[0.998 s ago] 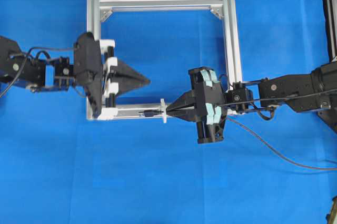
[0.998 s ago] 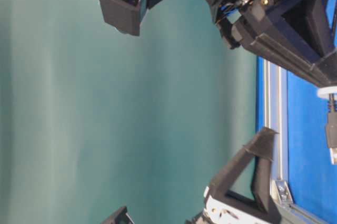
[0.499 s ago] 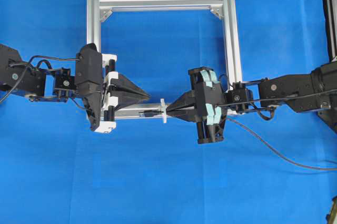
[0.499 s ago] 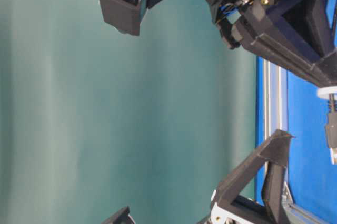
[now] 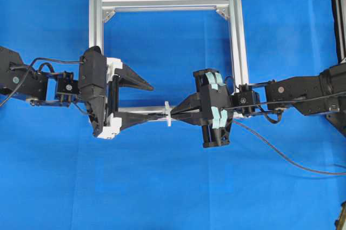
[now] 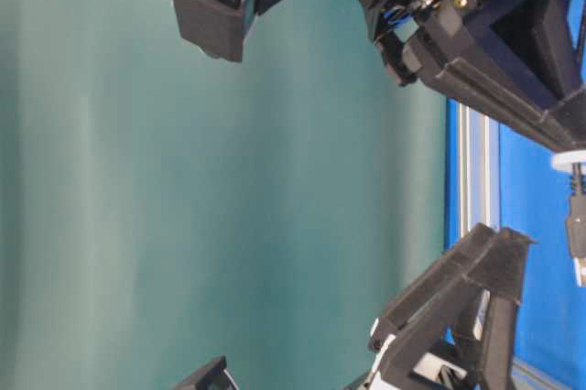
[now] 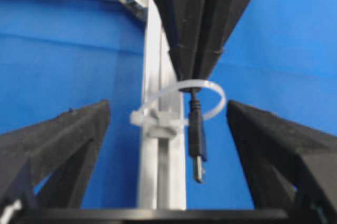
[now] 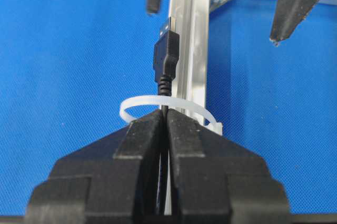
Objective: Insert the wire through the string loop located in the center.
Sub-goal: 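Move the left gripper open toward the plug emerging from the loop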
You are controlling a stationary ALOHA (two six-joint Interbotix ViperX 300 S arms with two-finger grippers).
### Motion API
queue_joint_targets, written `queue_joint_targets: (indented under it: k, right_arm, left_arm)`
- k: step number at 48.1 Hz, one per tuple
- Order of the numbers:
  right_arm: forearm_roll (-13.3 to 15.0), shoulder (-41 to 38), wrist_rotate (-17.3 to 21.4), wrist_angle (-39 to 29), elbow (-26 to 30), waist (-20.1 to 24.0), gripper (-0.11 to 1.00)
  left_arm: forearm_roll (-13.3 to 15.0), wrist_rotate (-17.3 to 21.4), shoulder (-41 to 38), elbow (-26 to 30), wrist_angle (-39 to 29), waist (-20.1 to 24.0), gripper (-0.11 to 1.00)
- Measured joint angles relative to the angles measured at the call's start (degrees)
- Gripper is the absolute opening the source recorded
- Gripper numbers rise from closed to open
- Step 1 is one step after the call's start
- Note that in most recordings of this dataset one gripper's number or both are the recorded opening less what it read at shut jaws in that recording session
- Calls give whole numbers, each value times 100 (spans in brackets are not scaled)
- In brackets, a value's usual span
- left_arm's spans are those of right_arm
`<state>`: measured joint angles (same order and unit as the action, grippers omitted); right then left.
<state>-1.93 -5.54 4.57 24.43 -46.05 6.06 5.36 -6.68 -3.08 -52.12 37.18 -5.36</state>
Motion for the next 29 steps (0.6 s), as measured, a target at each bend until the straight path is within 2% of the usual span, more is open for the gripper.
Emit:
queue_joint_targets:
  k: [16,29]
  right_arm:
    - [0,0,0,0,0,0,-2]
    - [0,0,-9,0,0,0,-2]
  left_arm:
    - [-9,0,-35,18,-35,-18,92]
    - [0,-105,-677,237,-35,-123,91]
